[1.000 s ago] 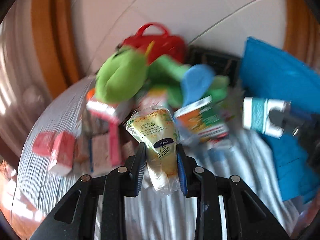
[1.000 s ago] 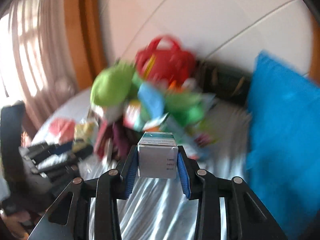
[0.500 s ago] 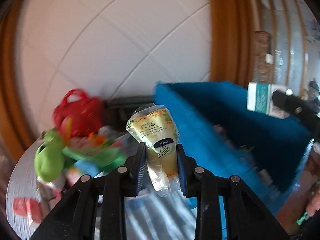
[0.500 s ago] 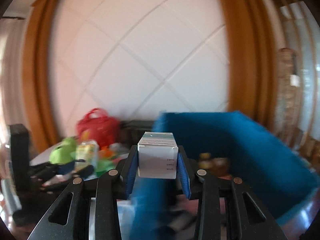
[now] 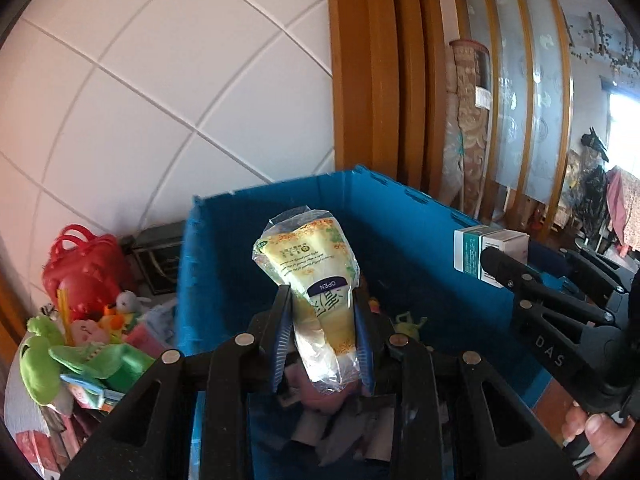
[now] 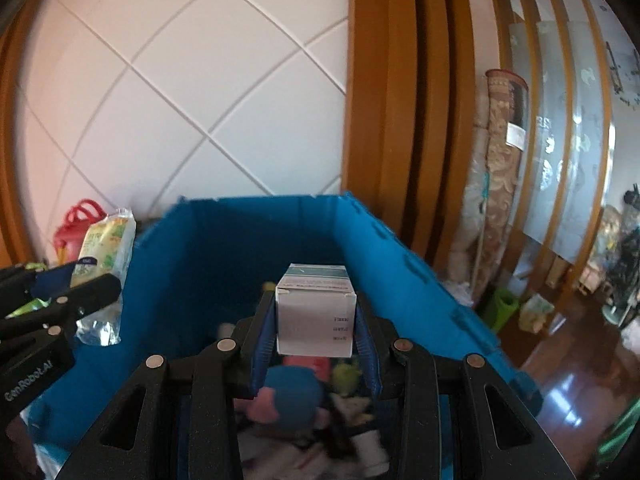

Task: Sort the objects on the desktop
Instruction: 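Carry the pouch and white box into the crate and open both grippers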

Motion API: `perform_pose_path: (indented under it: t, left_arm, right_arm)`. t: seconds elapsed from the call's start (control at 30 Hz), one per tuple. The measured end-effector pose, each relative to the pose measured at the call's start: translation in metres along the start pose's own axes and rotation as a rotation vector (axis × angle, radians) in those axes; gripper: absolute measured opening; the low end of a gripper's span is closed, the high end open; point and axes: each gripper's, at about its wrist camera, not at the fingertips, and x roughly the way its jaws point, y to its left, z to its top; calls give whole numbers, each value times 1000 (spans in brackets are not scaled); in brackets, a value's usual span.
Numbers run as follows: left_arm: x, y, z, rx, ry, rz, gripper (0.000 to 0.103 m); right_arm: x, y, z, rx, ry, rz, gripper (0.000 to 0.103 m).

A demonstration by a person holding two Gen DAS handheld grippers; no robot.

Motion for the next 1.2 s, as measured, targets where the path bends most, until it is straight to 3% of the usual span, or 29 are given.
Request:
perform_pose_path:
  t: [0.27, 0.57, 0.73, 0.93, 1.0, 1.1, 1.17, 1.2]
  left_arm:
    - [29, -33, 1, 23, 66, -4, 28]
    - [45, -33, -1, 14, 123, 17, 29]
    - [47, -36, -1, 28, 122, 38, 31]
    - [50, -37, -2, 28, 136, 62, 46]
    - [51, -36, -2, 20, 147, 56, 57]
    - [50, -35, -2, 18, 142, 60, 67]
    - [49, -36, -3, 25, 134, 63, 72]
    - [49, -37, -2, 29, 132, 62, 75]
  right_arm:
    - [32, -36, -12, -12, 87, -14, 37]
    - [61, -52, -25, -49, 164, -30, 37]
    - [63, -57, -23, -42, 162, -40, 37]
    - [62, -61, -23, -29, 171, -48, 37]
    - [62, -62, -22, -23, 167, -54, 39]
    - [61, -61, -22, -26, 167, -68, 60]
    - [57, -60, -21, -28, 153, -76, 87]
    - [54, -59, -20, -29, 140, -81, 92]
